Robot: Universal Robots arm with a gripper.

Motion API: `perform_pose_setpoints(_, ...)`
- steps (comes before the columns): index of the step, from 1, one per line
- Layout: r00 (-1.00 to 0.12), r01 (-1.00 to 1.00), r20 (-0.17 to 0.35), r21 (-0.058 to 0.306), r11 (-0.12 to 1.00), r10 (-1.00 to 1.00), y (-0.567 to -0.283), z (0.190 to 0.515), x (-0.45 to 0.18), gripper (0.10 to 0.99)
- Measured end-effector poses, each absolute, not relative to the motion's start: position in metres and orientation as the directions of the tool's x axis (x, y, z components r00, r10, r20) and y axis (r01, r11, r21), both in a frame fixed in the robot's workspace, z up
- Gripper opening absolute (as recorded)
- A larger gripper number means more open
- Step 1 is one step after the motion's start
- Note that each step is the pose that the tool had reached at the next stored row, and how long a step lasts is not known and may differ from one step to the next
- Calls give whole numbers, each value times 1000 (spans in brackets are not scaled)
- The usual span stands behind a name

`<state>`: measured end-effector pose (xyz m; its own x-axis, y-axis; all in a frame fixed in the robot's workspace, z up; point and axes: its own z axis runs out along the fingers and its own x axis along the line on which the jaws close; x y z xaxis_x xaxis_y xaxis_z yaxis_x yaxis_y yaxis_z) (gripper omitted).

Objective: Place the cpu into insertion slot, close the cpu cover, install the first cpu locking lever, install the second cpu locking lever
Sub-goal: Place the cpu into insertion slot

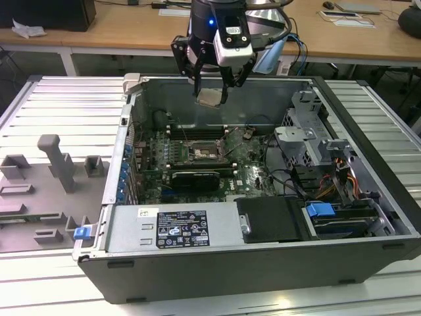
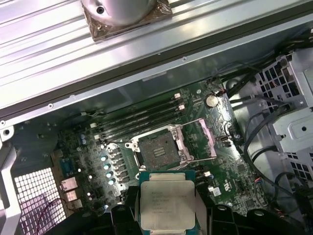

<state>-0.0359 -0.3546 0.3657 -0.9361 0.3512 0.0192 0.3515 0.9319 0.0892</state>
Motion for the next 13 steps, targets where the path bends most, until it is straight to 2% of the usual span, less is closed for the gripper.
perform_pose_setpoints(13, -909, 417, 19, 89, 904, 417, -355, 366, -36, 541)
